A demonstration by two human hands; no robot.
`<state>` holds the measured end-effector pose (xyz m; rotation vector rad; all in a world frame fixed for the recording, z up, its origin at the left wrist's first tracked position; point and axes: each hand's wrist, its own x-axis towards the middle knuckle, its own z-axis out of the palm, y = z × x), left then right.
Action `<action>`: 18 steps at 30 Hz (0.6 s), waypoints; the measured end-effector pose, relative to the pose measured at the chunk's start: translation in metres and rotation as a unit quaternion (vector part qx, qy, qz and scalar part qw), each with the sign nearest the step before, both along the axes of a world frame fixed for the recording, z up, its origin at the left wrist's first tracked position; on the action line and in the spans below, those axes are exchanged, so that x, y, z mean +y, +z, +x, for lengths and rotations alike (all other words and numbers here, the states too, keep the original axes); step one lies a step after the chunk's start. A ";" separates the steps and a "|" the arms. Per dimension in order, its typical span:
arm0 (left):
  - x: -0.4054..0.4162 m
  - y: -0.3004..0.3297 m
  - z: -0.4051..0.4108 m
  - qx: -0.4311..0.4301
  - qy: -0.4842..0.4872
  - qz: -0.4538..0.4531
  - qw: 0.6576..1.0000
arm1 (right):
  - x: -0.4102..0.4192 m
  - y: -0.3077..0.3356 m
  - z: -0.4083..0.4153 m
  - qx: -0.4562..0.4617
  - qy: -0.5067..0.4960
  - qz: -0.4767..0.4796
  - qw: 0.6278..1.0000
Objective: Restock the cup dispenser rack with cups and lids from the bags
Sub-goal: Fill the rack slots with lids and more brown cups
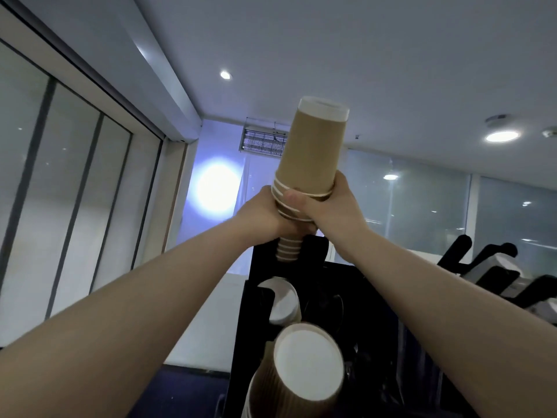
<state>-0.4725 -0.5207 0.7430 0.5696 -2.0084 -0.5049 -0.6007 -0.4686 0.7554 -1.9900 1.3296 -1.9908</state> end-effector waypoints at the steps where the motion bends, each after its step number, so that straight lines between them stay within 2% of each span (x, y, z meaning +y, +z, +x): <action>1: 0.000 0.003 0.002 0.035 -0.032 0.004 0.999 | -0.001 -0.004 -0.003 0.002 0.010 0.002 1.000; 3: -0.004 0.004 0.008 0.081 -0.051 0.015 0.995 | -0.003 -0.013 -0.010 0.004 0.032 0.010 0.999; 9: -0.016 0.005 0.017 0.070 -0.049 0.037 0.996 | -0.014 -0.026 -0.024 0.028 0.094 0.052 0.994; 14: -0.017 -0.008 0.014 0.082 -0.037 0.035 0.995 | -0.021 -0.032 -0.026 0.035 0.103 0.035 0.993; 18: -0.011 -0.013 0.009 0.086 -0.015 0.024 0.996 | -0.024 -0.040 -0.025 0.039 0.068 0.050 0.996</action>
